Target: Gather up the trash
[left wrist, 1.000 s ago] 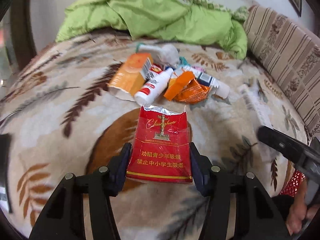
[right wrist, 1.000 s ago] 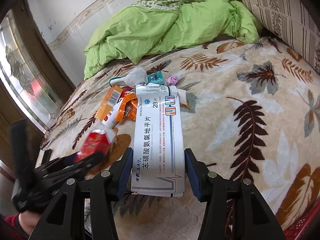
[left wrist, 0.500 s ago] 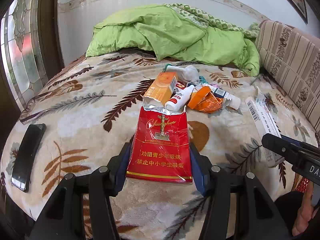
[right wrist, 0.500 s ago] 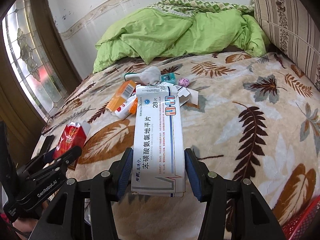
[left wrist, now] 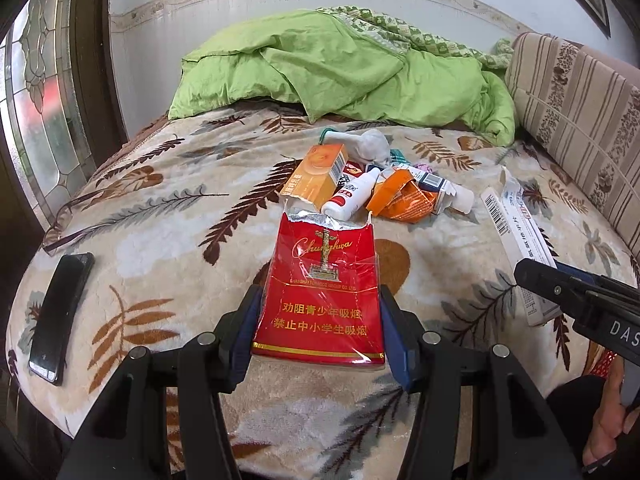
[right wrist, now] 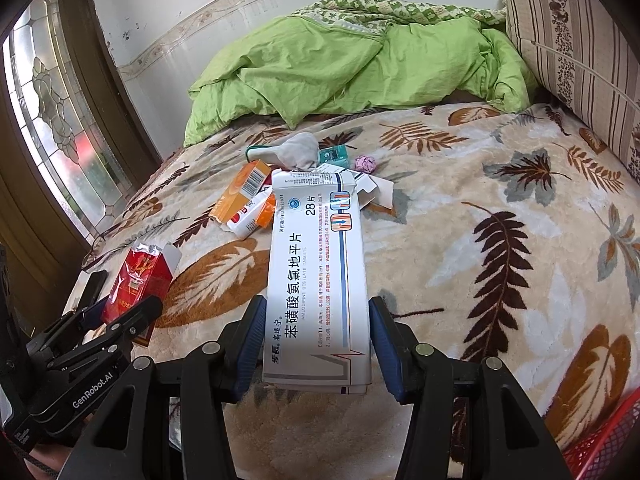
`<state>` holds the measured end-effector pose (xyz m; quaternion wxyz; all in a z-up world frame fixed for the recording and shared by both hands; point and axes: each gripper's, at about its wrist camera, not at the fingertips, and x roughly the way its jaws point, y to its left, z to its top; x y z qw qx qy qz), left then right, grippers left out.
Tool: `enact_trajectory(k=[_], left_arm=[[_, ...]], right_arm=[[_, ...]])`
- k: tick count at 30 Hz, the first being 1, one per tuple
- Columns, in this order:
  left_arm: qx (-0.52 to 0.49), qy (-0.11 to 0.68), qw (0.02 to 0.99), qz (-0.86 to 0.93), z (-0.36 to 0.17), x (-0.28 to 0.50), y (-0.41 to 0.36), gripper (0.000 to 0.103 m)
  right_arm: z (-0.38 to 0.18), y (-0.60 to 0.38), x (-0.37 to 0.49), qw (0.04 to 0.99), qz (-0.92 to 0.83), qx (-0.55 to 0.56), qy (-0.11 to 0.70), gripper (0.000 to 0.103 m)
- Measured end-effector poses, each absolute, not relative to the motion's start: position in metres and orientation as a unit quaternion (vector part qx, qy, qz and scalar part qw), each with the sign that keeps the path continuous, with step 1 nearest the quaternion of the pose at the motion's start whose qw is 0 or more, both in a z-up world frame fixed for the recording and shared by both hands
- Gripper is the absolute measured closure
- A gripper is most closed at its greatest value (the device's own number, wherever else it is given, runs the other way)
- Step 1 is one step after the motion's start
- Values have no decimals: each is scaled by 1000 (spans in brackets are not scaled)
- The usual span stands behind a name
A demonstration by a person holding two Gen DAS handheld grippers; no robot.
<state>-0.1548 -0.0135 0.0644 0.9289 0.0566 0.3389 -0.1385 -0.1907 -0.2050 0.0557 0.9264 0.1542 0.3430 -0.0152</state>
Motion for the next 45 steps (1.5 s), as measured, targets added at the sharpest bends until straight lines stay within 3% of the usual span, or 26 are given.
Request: enact_trajectory(k=[45], left_arm=[[64, 341, 928, -136, 64, -154, -13, 49]], right_arm=[[56, -200, -197, 925, -12, 158, 346, 48]])
